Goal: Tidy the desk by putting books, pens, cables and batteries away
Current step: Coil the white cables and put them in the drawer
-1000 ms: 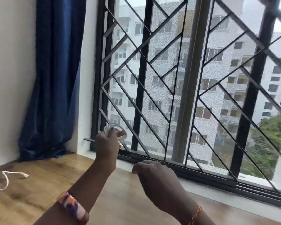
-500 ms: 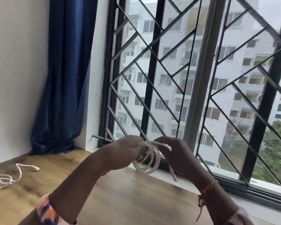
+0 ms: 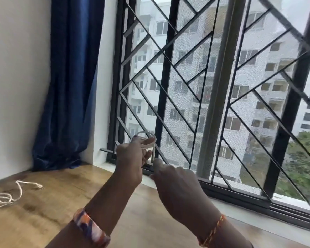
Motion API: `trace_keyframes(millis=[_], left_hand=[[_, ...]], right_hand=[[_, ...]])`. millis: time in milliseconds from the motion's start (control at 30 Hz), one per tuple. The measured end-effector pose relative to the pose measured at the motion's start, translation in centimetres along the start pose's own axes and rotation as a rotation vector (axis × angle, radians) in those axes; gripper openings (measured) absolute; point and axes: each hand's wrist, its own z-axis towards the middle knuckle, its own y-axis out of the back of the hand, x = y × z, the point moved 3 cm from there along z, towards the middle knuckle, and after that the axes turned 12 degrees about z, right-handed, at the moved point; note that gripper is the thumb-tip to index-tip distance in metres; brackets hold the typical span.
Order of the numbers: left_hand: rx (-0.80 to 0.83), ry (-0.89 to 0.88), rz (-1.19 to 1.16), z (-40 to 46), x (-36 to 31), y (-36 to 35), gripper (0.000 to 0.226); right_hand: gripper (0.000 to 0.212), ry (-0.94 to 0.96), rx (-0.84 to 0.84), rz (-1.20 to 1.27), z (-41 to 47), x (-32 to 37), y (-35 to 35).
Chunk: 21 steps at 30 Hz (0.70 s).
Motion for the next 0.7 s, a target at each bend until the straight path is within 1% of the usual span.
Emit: trace_keyframes(millis=[33,133,167,200,233,300,433,467,533,567,600,633,700], left_hand=[[-0.023,-0.086,0.072,-0.3,-0.2,0.1,0.023],[-0.068,-0.455,0.415,-1.8,-1.3,0.3,0.026],[-0.056,-0.51,0.476,-2.1,-1.5,0.2,0.026],[-0.021,-0.502,0.494,-2.4,-1.7,0.1,0.026],[0.026,-0.45,0.477,-2.4,-1.9,0.0,0.025],[0.124,-0.312,0.396,-2.2,-2.2,-0.2,0.021],[0.206,-0.079,0.199,-1.3,-2.2,0.5,0.024],[0.236,0.004,0.117,-1.2,-1.8,0.6,0.028],[0.272,0.138,-0.052,-0.9,-1.0,0.7,0.049],[0.261,0.175,-0.111,-0.7,-0.6,0.7,0.057],[0.242,0.191,-0.137,-0.6,-0.2,0.7,0.058],[0.228,0.189,-0.134,-0.6,0.0,0.6,0.052],[0.225,0.137,-0.068,-0.9,0.5,0.5,0.032]], right_hand=[[0.011,0.012,0.005,-0.031,0.0,0.1,0.5],[0.018,0.056,-0.015,-0.099,0.0,0.3,2.1],[0.019,0.066,-0.008,-0.114,0.0,0.4,2.5],[0.021,0.086,0.004,-0.132,0.0,0.6,2.5],[0.024,0.106,0.026,-0.149,0.0,0.8,2.3],[0.026,0.111,0.094,-0.174,0.0,1.0,1.7],[0.026,0.119,0.164,-0.189,-0.3,0.8,1.2],[0.025,0.13,0.167,-0.191,-0.3,0.8,1.2],[0.024,0.144,0.184,-0.209,-0.2,0.8,1.0],[0.022,0.148,0.195,-0.215,-0.1,0.9,0.8],[0.02,0.153,0.209,-0.211,-0.1,1.0,0.5],[0.019,0.155,0.221,-0.199,-0.1,1.1,0.4],[0.017,0.167,0.225,-0.157,-0.1,1.1,0.1]])
